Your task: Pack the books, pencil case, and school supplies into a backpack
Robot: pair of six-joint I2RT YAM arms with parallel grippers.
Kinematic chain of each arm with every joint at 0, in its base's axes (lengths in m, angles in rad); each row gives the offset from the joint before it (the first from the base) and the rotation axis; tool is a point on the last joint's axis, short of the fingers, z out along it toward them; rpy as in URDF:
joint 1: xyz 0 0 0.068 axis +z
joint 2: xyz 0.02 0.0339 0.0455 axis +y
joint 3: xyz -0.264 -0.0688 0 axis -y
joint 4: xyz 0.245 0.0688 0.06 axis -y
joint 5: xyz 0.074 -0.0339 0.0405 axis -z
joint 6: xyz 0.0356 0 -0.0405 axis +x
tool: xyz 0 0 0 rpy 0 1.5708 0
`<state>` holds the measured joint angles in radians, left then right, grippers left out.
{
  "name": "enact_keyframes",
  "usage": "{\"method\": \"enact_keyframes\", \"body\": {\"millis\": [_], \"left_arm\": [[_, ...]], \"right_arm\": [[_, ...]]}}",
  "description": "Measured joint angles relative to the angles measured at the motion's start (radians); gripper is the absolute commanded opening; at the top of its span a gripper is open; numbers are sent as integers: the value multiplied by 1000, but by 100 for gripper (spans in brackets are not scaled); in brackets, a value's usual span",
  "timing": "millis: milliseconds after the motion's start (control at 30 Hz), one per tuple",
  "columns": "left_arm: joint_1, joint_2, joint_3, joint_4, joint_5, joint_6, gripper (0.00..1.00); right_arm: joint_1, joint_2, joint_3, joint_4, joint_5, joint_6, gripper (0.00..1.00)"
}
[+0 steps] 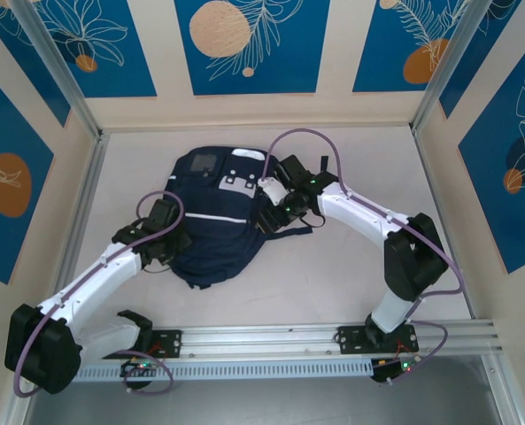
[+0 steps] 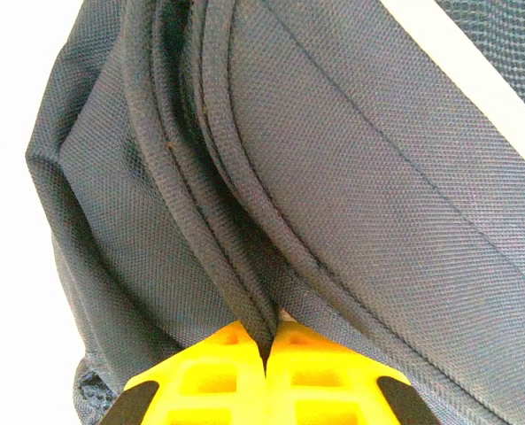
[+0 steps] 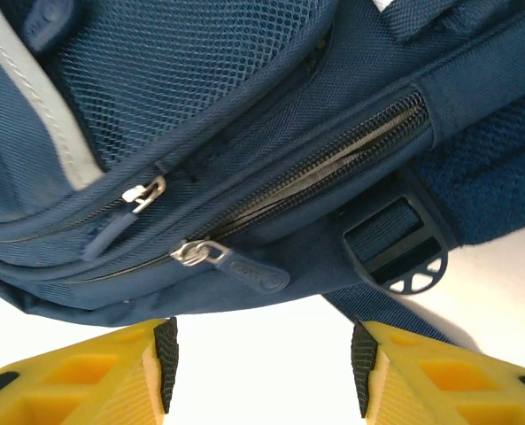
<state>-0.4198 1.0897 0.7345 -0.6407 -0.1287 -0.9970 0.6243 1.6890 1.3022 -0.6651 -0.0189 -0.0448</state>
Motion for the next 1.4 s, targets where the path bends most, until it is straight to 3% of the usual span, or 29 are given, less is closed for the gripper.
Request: {"method": "enact_keyframes", "body": {"millis": [433, 833, 1167, 1400], "left_arm": [[53, 13, 0, -18, 8, 46, 0], [68, 20, 0, -19, 24, 64, 0], [75, 0, 0, -22, 43, 69, 0], [82, -3, 0, -21, 62, 87, 0]], "right_arm": [[31, 110, 13, 52, -116, -143, 52], [50, 139, 11, 68, -135, -168, 5], [3, 68, -7, 101, -29, -142, 3], [-29, 153, 111, 63, 82, -87, 6]]}}
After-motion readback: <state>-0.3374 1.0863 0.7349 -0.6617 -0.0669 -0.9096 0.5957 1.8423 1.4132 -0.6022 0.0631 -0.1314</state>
